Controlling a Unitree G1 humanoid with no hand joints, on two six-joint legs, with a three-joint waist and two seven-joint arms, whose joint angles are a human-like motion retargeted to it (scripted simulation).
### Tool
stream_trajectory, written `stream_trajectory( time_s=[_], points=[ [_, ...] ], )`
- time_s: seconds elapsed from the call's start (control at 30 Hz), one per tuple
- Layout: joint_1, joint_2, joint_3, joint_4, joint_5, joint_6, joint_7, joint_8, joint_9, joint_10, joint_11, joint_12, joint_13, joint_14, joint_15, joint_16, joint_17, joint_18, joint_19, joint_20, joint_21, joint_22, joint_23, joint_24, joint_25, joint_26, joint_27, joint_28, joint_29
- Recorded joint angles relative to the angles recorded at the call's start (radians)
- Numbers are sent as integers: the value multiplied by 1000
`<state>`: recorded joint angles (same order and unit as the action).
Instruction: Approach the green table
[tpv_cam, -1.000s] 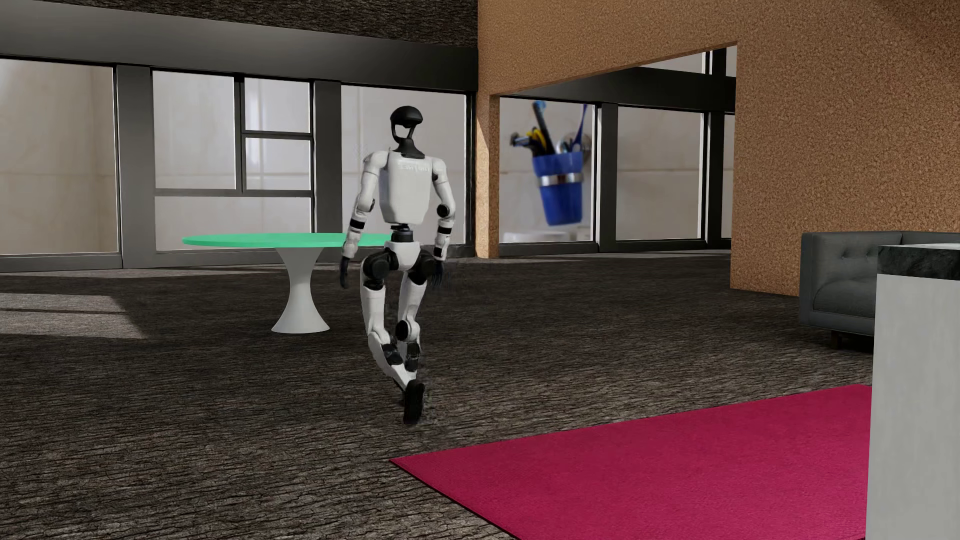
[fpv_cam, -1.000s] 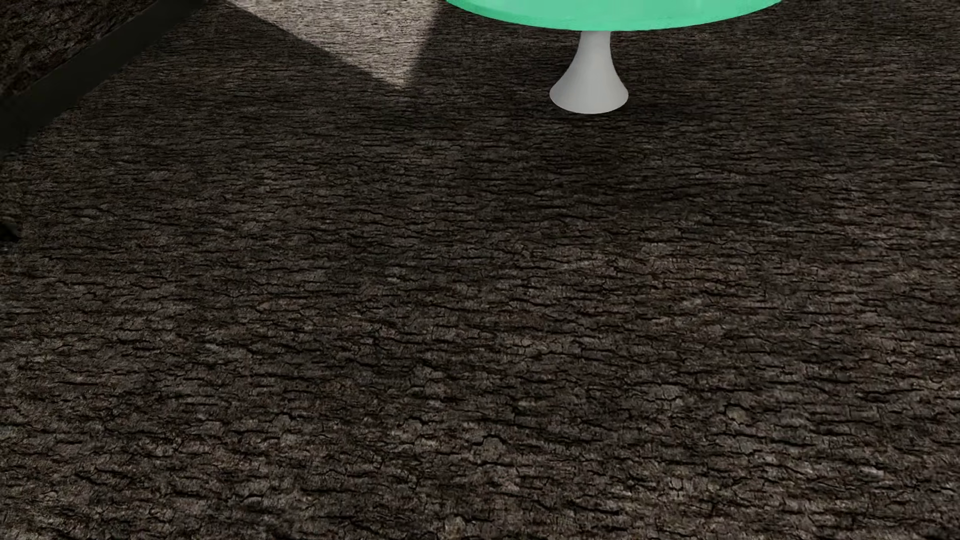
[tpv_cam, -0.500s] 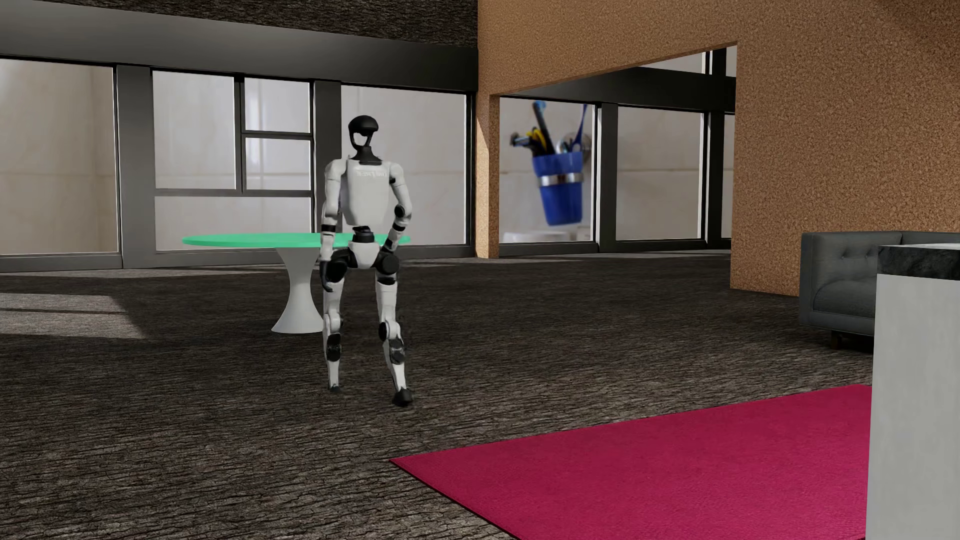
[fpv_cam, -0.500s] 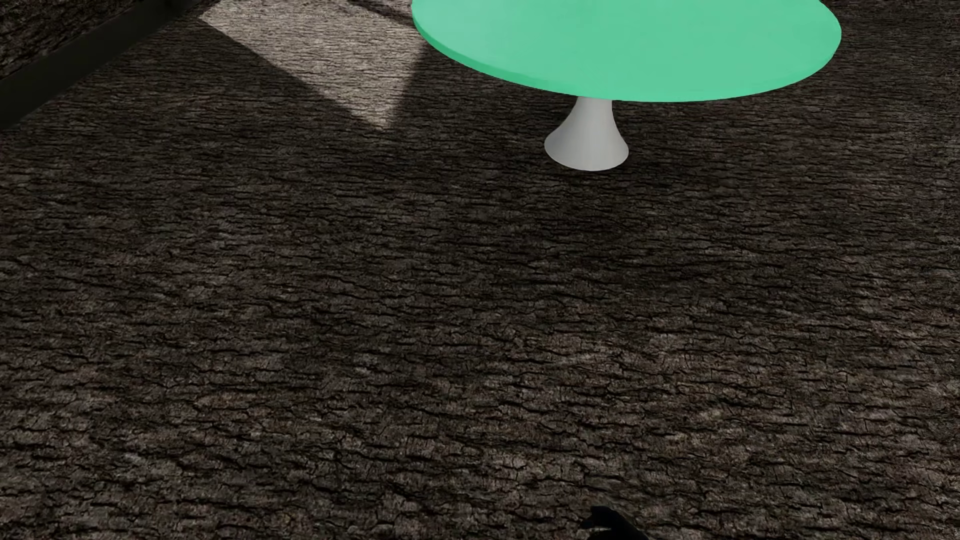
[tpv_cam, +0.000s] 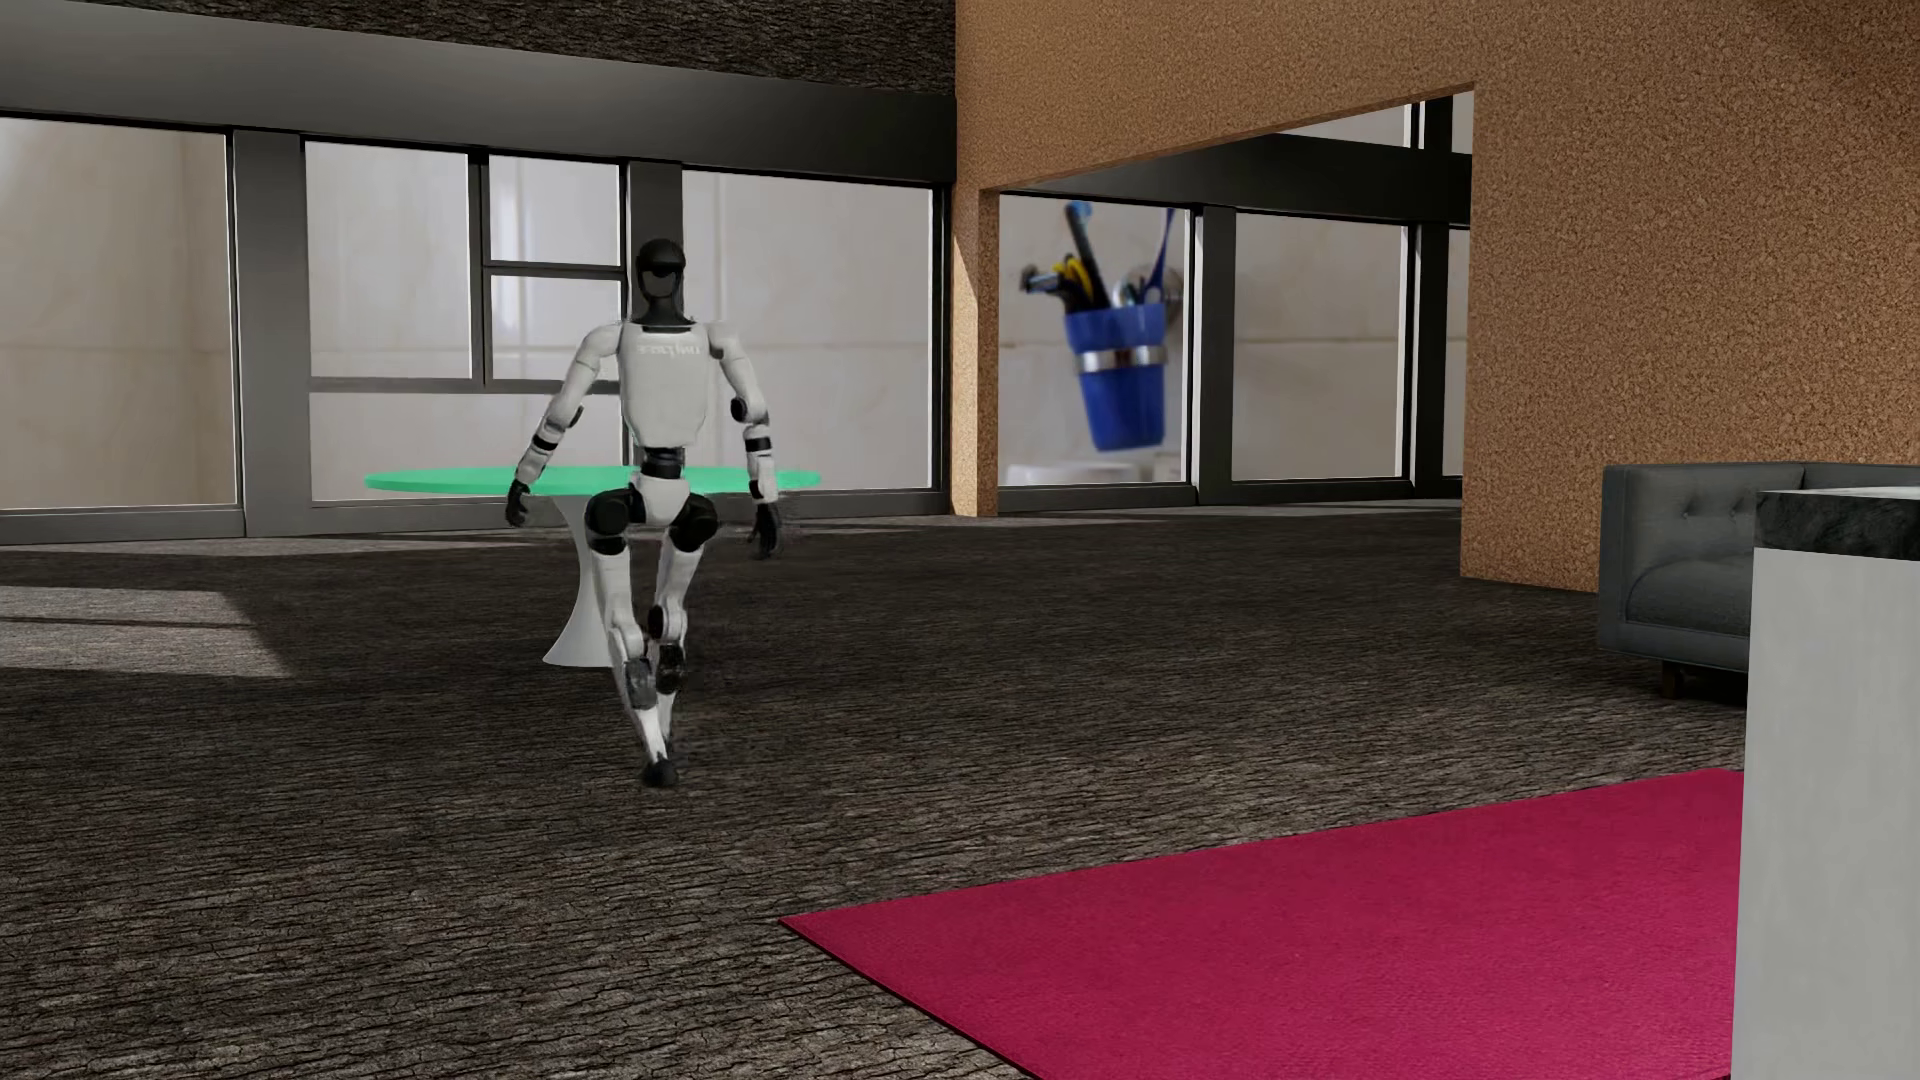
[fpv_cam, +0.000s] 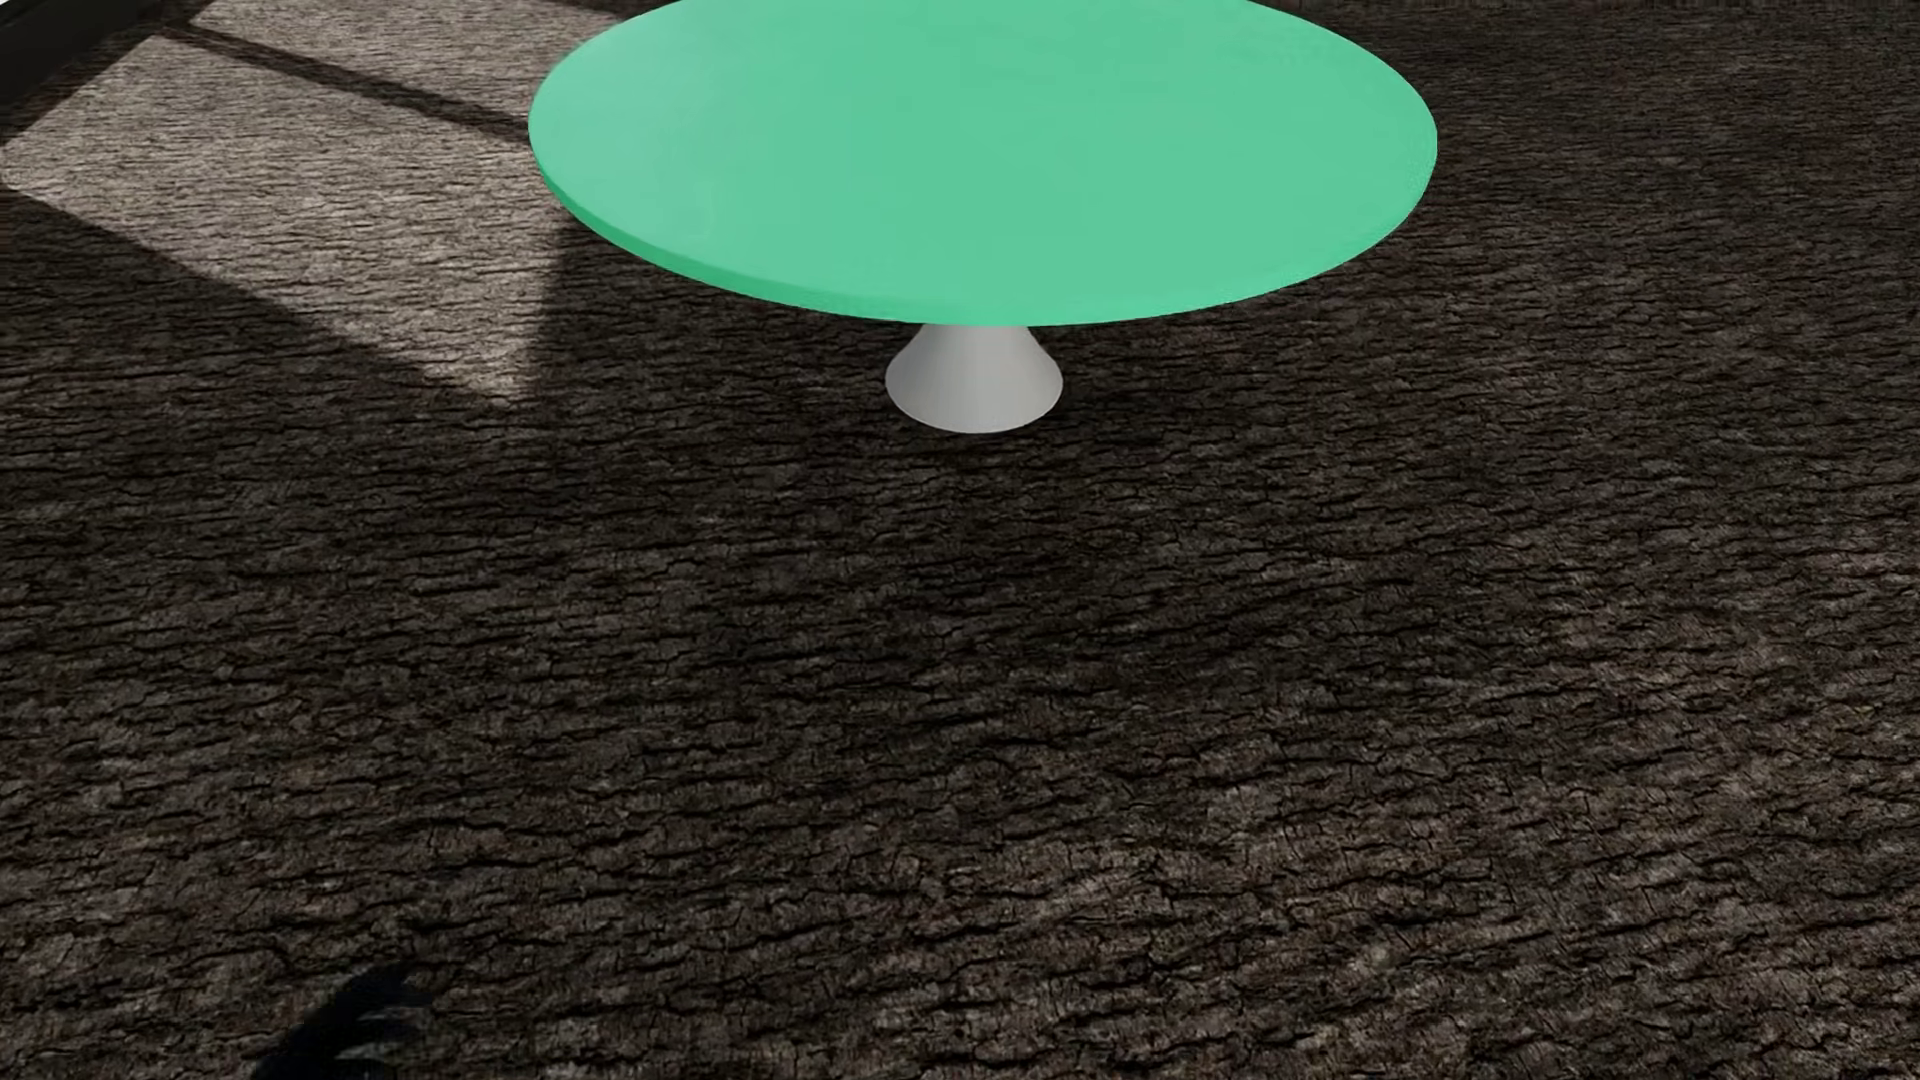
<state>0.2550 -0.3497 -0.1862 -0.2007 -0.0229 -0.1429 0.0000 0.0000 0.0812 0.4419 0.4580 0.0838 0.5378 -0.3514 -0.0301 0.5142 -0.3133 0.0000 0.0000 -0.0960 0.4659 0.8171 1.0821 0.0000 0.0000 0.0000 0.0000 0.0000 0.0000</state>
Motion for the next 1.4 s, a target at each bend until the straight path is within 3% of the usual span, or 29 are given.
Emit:
stream_trajectory(
  time_s=[0.1, 0.17, 0.23, 0.27, 0.33, 0.37, 0.4, 0.47, 0.53, 0.67, 0.8, 0.93, 1.1, 1.17, 1.4],
  points=[
    [27, 0, -19, 0, -40, -9, 0, 0, -30, 20, -107, 2, -7, -51, -182, -27, 56, 0, 0, 10, 18, -6, -16, 0, 0, 0, 0, 0, 0],
    [60, 5, -7, 17, -36, 14, 0, 0, -28, 35, -116, 27, -65, -39, -137, -76, 66, 0, 0, -5, 80, 40, 12, 0, 0, 0, 0, 0, 0],
    [57, -19, 29, 54, 17, 65, 0, 0, -42, 66, -83, 83, -141, 82, 70, -123, 59, 0, 0, -62, 110, 117, 47, 0, 0, 0, 0, 0, 0],
    [41, -23, 63, 76, 55, 97, 0, 0, -49, 110, -51, 121, -183, 184, 119, -145, 48, 0, 0, -102, 105, 166, 57, 0, 0, 0, 0, 0, 0],
    [-34, 18, 137, 117, 92, 140, 0, 0, -57, 294, -28, 207, -264, 418, 92, -174, 13, 0, 0, -197, 64, 265, 29, 0, 0, 0, 0, 0, 0],
    [-95, 51, 169, 139, 96, 153, 0, 0, -58, 411, -33, 247, -301, 469, 52, -182, -9, 0, 0, -242, 23, 301, -11, 0, 0, 0, 0, 0, 0],
    [-164, 84, 198, 155, 102, 166, 0, 0, -57, 520, -38, 284, -337, 443, 15, -189, -32, 0, 0, -276, -32, 325, -60, 0, 0, 0, 0, 0, 0],
    [-289, 145, 249, 160, 114, 182, 0, 0, -50, 669, -46, 342, -405, 278, -35, -203, -75, 0, 0, -308, -154, 349, -155, 0, 0, 0, 0, 0, 0],
    [-380, 207, 291, 150, 114, 186, 0, 0, -33, 694, -51, 373, -471, 143, -74, -209, -105, 0, 0, -310, -266, 347, -227, 0, 0, 0, 0, 0, 0],
    [-428, 289, 346, 132, 105, 169, 0, 0, -12, 371, -58, 364, -549, 108, -135, -210, -117, 0, 0, -274, -376, 302, -342, 0, 0, 0, 0, 0, 0],
    [-365, 318, 328, 120, 98, 147, 0, 0, -22, 89, -57, 273, -559, 269, -173, -207, -74, 0, 0, -276, -316, 261, -380, 0, 0, 0, 0, 0, 0],
    [-295, 349, 277, 118, 81, 128, 0, 0, -32, 25, -72, 146, -505, 260, -199, -186, -10, 0, 0, -232, -174, 165, -230, 0, 0, 0, 0, 0, 0],
    [-219, 399, 224, 126, 85, 140, 0, 0, -40, -46, -84, -6, -391, 261, -235, -165, 19, 0, 0, -214, 48, 106, 50, 0, 0, 0, 0, 0, 0],
    [-206, 423, 210, 122, 78, 140, 0, 0, -43, -47, -78, -26, -332, 257, -243, -161, 22, 0, 0, -204, 56, 84, 103, 0, 0, 0, 0, 0, 0],
    [-160, 447, 187, 108, 70, 140, 0, 0, -63, -52, -94, 54, -256, 206, -250, -167, 16, 0, 0, -235, -86, 149, 99, 0, 0, 0, 0, 0, 0]
  ],
)
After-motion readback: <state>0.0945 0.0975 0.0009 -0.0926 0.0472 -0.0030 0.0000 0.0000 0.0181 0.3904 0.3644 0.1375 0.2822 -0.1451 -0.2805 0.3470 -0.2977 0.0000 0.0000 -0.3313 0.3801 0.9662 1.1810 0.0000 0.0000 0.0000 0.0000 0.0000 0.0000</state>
